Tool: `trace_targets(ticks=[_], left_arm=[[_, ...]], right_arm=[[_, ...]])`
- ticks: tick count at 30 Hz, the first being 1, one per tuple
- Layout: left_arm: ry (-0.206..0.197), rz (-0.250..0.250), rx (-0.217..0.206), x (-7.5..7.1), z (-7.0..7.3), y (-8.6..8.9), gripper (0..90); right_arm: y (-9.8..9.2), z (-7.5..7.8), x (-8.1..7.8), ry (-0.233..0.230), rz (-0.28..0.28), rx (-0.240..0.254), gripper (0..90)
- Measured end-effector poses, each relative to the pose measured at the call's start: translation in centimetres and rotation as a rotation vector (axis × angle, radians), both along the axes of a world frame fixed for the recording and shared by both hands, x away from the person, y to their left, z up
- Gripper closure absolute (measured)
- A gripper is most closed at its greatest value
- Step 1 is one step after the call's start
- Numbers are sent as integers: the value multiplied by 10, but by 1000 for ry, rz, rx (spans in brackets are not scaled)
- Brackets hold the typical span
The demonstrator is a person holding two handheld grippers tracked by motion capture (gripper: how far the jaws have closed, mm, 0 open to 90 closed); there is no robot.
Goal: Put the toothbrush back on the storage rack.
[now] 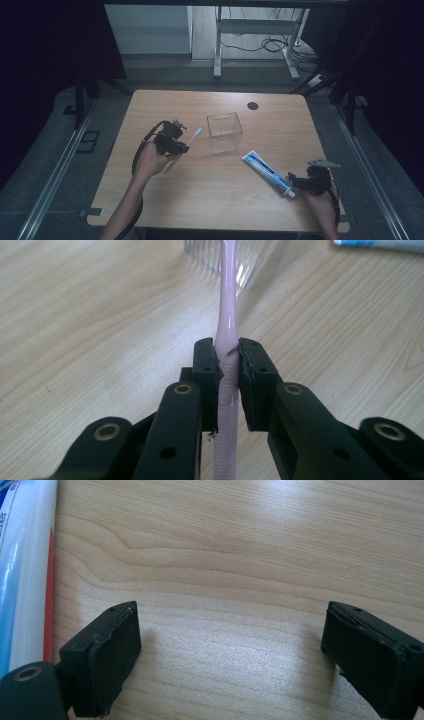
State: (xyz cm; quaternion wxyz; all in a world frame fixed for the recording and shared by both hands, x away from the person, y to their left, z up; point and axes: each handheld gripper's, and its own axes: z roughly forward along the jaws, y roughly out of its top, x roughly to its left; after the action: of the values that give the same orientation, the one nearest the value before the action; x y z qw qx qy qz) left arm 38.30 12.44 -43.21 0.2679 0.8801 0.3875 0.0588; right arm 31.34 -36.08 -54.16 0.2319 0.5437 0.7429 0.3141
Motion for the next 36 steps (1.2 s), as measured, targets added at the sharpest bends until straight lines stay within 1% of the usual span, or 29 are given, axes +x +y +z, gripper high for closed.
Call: trace_targets(ticks=[6,9,14,17,19,23,25,36], left_arm=[[-29,5,-52,-1,10,2,793],[-48,5,-60,0,15,3,793],[-77,13,-87,-1,21,2,793],[-97,8,-98,0,25,1,793],[-106,13,-108,1,27,-1,793],[-125,8,-114,3,32,-6,793],[-142,5,-121,4,34,-9,793],[-178,8,-169,11,40,-22,793]], right_arm=[[0,0,0,0,2,0,84],[0,0,0,1,2,1,84],[0,0,0,1,3,1,84],[0,0,0,1,4,1,84],[0,0,0,0,4,1,84],[0,0,0,1,5,1,84],[0,0,0,1,5,1,84],[0,0,0,1,8,1,84]])
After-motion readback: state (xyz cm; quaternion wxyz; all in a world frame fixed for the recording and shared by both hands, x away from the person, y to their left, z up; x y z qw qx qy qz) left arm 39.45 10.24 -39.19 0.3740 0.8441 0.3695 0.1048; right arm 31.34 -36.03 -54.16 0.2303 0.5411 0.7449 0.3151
